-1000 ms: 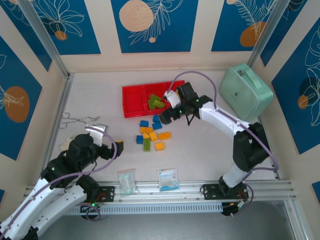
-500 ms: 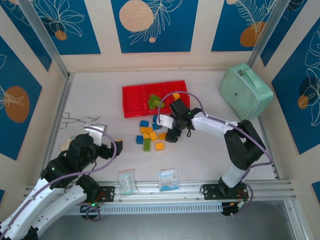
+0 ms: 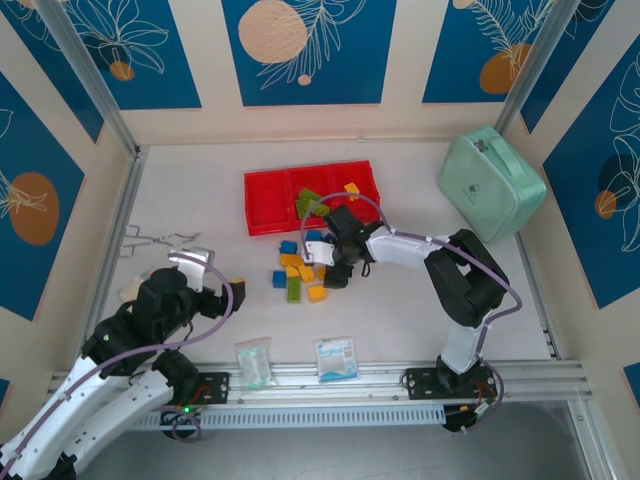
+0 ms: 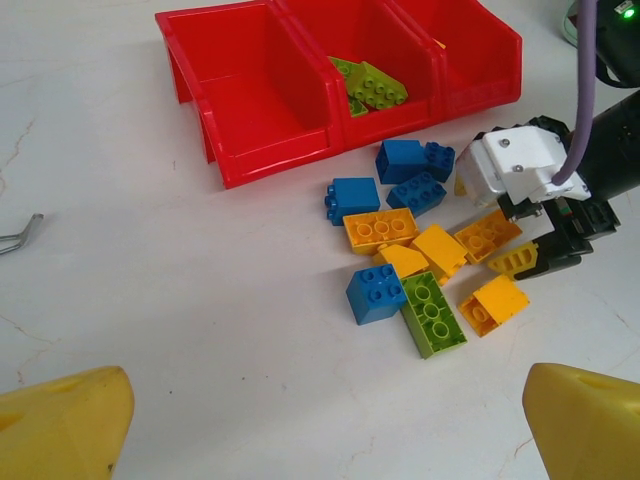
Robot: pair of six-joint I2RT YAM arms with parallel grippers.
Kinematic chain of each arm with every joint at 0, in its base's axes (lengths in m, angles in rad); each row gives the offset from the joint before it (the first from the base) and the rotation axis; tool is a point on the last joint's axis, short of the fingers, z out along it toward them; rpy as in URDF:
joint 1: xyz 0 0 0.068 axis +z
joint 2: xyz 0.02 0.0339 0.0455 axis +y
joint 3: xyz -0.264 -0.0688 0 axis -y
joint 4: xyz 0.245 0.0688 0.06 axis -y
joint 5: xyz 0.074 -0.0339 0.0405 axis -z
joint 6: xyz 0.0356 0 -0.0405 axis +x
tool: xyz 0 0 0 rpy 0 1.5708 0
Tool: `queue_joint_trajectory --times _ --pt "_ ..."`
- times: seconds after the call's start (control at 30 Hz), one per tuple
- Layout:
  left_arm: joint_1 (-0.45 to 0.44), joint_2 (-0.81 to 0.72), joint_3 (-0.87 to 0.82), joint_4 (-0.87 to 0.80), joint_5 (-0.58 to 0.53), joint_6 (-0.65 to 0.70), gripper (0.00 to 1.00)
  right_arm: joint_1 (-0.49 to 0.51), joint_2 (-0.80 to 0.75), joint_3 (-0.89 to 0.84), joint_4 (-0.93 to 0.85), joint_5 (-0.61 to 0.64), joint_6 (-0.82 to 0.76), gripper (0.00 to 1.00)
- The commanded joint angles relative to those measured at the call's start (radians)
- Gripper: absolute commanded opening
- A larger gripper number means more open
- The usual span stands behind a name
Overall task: Sort the legos into containers by color
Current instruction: Pick up the lego from the center of the table, then place the lego in the container.
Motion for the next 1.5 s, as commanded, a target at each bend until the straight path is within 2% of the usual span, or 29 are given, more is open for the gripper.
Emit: queue_joint_trajectory --times 0.0,0.3,0.5,0.8,0.97,1.13,1.27,1.37,1.47 --pt "-0.011 -0.008 0.004 -0.012 -0.007 -0.005 0.99 0.005 0.042 0.035 -0.035 -0.016 -0.006 0.73" --pt "-0.011 -0.013 0.004 -0.011 -0.001 -0.002 0.99 -0.009 0.091 0.072 -0.104 -0.022 0.024 0.64" --pt "-0.011 -0.015 0.004 -0.01 0.001 0.0 1.0 -0.018 0.076 0.08 -0.135 -0.005 0.056 0.47" --pt "-0.011 -0.015 0.0 -0.004 0.022 0.002 0.99 -0.026 -0.001 0.064 -0.173 -0.022 0.109 0.3" --pt "-0.012 -0.009 0.002 -0.003 0.033 0.004 0.99 -0.041 -0.077 0.058 -0.162 -0.076 0.18 0.25" --pt "-0.012 -0.005 0.003 -0.003 0.039 0.006 0.99 -0.11 -0.181 0.066 -0.084 -0.197 0.319 0.21" --pt "-0.012 -0.005 0.002 -0.001 0.043 0.006 0.99 -0.193 -0.234 0.092 0.016 -0.241 0.475 0.21" --pt "-0.012 -0.005 0.003 -0.001 0.045 0.006 0.99 -0.266 -0.218 0.142 0.076 -0.257 0.636 0.21" --pt "-0.012 -0.006 0.002 -0.001 0.047 0.007 0.99 -0.324 -0.151 0.239 0.053 -0.25 0.776 0.18"
